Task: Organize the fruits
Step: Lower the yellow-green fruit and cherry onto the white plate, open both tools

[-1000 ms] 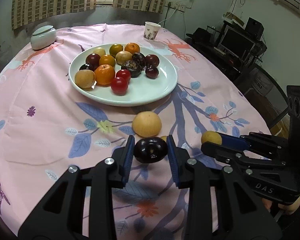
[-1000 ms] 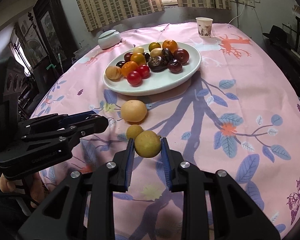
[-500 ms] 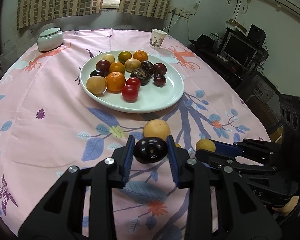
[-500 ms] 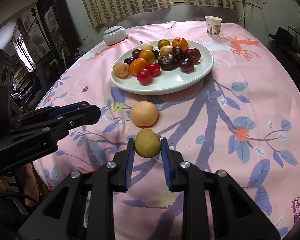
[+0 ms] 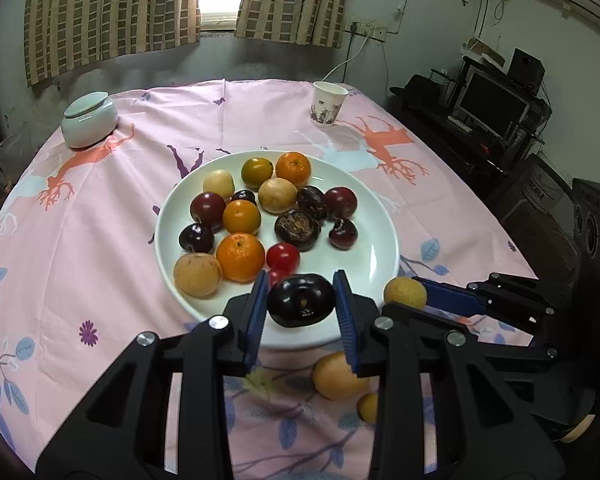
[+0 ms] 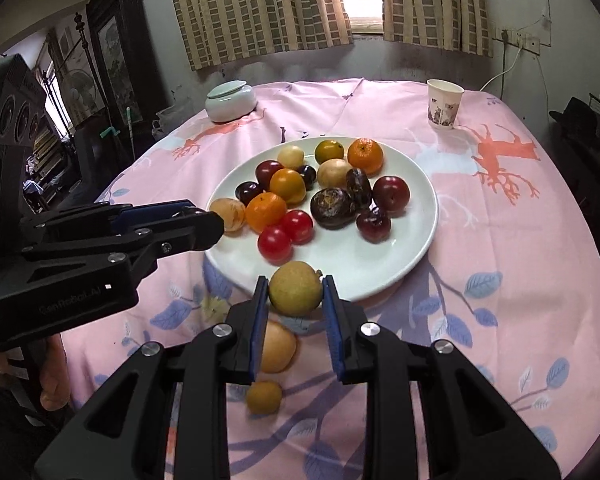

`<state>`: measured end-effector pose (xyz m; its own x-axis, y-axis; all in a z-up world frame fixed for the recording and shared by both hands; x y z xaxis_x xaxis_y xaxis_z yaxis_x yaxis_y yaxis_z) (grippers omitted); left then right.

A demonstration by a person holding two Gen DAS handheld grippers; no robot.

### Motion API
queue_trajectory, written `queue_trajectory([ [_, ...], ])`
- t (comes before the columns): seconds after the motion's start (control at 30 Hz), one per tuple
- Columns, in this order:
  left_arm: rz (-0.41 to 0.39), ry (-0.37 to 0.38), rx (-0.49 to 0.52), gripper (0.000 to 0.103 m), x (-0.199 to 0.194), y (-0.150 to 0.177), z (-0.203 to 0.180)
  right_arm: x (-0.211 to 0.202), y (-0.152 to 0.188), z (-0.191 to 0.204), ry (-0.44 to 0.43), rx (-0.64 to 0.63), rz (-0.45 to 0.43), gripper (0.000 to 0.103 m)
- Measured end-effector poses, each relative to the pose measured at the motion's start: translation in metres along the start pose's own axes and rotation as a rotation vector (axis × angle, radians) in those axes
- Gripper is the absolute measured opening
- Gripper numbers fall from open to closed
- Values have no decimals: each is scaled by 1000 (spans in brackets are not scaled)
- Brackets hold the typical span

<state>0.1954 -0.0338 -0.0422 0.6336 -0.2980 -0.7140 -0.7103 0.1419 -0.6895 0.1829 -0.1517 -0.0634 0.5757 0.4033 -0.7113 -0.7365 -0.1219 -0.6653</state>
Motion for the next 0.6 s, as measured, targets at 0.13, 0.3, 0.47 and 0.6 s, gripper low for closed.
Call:
queue_trajectory([
  [0.13,29,-8,-23,33,24,-5,12,18,-12,-7,-9,9,15,27],
  [0.3,60,-17,-51,33,44,-2,26,42,-16,-10,0,7,50,27],
  [0.47,71,-20,-49,34,52,-1,29,59,-13,-13,8,9,87,27],
  [0.6,80,-28,-58,34,58,0,31,70,-14,-15,3,17,104,27],
])
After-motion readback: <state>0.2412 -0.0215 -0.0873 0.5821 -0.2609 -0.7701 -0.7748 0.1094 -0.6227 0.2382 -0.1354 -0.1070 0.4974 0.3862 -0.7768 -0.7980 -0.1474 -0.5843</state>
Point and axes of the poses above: each gripper's, at about its wrist camera, not at the fingertips, and x roughly the way its jaws point, z to its left, y to its underside, the point moved 5 cm from there along x, roughly the way its jaws point, and after that the axes turned 3 degrees about x, right-handed, at the moved point
